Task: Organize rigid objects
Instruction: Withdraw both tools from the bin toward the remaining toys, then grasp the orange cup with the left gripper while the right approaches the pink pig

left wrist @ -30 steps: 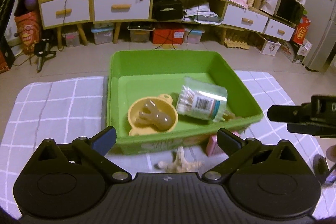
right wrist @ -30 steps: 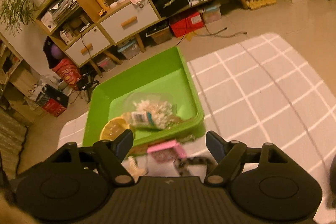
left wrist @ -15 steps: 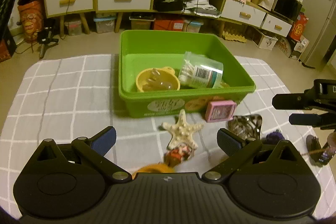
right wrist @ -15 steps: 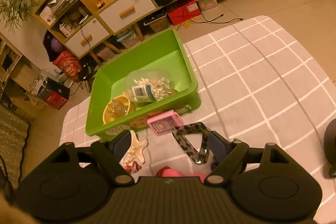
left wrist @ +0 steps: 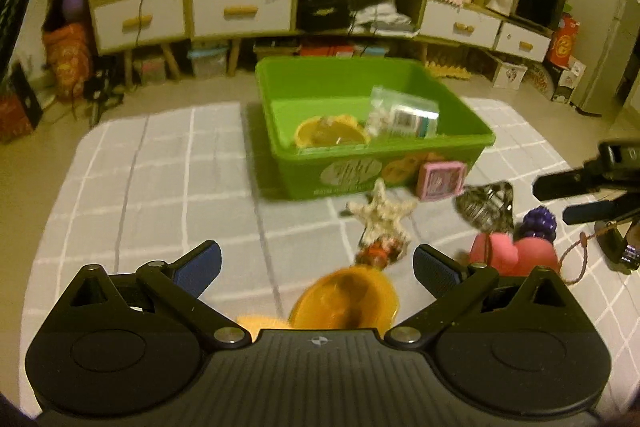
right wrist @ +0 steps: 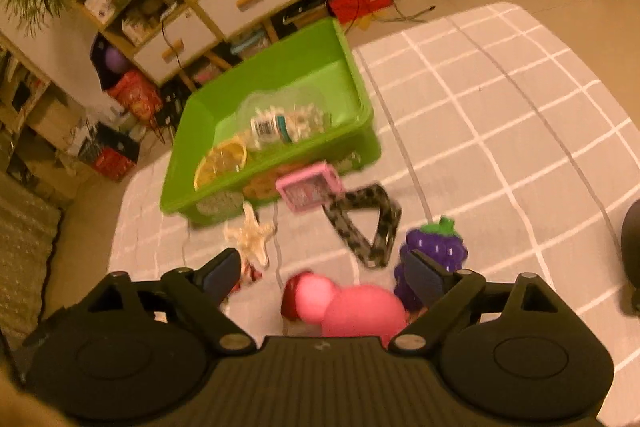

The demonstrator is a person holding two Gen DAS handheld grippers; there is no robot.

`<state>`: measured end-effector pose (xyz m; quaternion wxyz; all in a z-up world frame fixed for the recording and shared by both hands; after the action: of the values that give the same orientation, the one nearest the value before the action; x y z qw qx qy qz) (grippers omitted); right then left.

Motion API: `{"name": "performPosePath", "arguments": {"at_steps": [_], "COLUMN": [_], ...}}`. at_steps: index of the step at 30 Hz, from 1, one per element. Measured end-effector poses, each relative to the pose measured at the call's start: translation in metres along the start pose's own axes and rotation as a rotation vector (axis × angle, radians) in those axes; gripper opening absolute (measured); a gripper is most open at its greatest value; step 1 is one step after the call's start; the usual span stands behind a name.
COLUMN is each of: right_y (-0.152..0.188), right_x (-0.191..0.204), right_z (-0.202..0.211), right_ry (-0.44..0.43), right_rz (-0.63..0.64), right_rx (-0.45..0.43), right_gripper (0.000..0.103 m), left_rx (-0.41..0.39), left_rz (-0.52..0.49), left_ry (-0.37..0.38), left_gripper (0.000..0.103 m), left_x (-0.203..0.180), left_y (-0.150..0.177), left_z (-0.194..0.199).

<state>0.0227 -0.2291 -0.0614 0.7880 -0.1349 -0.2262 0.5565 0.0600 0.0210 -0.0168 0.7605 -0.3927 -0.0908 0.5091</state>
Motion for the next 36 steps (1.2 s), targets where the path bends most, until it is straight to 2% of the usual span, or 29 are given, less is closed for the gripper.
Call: {"name": "performPosePath", "arguments": {"at_steps": [8,18,21,27,32,36], "right_y": [0.013,0.015,0.015,0.018,0.020,0.021], "right_x": [-0.003,-0.007,-0.007,-0.007,-0.012,-0.015], "right_z": [-0.009,-0.013,-0.013,-0.015,-0.021,-0.028], "right_ry": [0.038,0.046,0.031,-0.079,-0.077,-0.050], "right_rz": [0.051,0.048,0.044,-0.008,-0.055,-0.065], "right_rx": [0.058,0.082,0.086,0.147,0.173,0.186], "right_gripper": [0.067,0.067,0.067,0.068,0.071,0.071], "left_rx": [0.053,0.059,0.047,0.033,0.071,0.110], "left_rz": [0.148,0.208,0.192,0.120,0.071,0.078], "left_ry": [0.045,0.063,0.116,0.210,0.237,0.235], "left_gripper": [0.101,0.101,0.100,0.091,0.083,0.076], "left_x": [0.028,0.041,0.035,0.014,0.003,0.004], "left_y": [0.011,0.016,0.015,0.011,0.015,0.018], "left_z": [0.005,0.010,0.012,0.010,-0.005,-0.020]}}
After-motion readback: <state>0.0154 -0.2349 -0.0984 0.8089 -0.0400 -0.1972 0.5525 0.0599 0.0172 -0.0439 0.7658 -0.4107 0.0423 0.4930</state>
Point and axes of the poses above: each gripper's, at about its wrist camera, not at the fingertips, and z roughly against the way its jaws point, x to its left, y to its underside, the point moved 3 cm from there along -z, roughly the way its jaws point, and after that the axes turned 15 degrees about y, right-handed, at the moved point
